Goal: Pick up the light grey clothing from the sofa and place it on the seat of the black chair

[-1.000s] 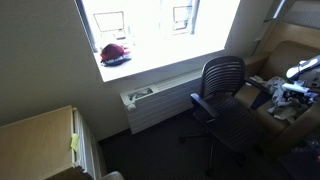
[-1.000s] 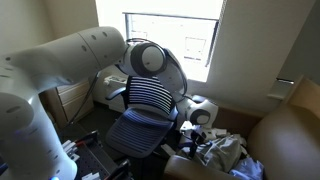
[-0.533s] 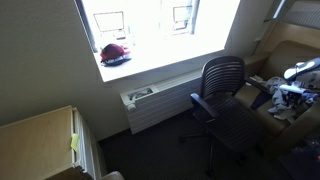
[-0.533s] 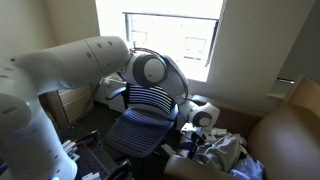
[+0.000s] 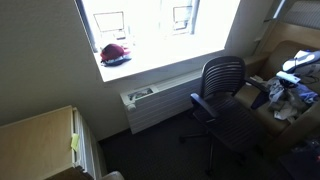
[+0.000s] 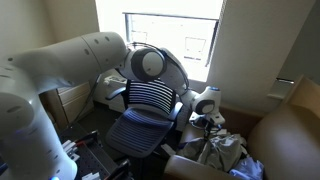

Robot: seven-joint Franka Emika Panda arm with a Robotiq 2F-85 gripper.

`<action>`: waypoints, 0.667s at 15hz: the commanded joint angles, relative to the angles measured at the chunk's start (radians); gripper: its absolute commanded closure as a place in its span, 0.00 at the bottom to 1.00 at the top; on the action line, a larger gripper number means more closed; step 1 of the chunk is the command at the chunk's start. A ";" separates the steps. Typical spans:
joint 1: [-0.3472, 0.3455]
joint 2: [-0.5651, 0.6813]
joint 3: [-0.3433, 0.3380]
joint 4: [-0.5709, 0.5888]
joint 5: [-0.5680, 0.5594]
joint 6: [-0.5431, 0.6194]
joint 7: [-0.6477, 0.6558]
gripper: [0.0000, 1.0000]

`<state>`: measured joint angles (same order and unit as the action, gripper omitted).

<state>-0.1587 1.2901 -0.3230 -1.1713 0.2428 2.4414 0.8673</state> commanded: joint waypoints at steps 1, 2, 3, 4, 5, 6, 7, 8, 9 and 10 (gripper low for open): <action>0.028 -0.177 0.003 -0.131 0.022 0.163 -0.029 1.00; 0.029 -0.218 0.010 -0.148 0.032 0.210 -0.033 1.00; 0.032 -0.261 0.015 -0.173 0.039 0.263 -0.039 1.00; 0.034 -0.304 0.020 -0.199 0.047 0.317 -0.045 1.00; 0.037 -0.348 0.027 -0.227 0.056 0.376 -0.050 1.00; 0.039 -0.390 0.034 -0.254 0.060 0.436 -0.061 1.00; 0.044 -0.431 0.040 -0.284 0.065 0.499 -0.069 1.00; 0.038 -0.472 0.057 -0.307 0.056 0.561 -0.074 1.00; 0.038 -0.512 0.071 -0.333 0.063 0.622 -0.088 1.00; 0.036 -0.551 0.092 -0.356 0.070 0.682 -0.103 1.00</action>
<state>-0.1209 0.8943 -0.2882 -1.3761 0.2871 2.9785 0.8307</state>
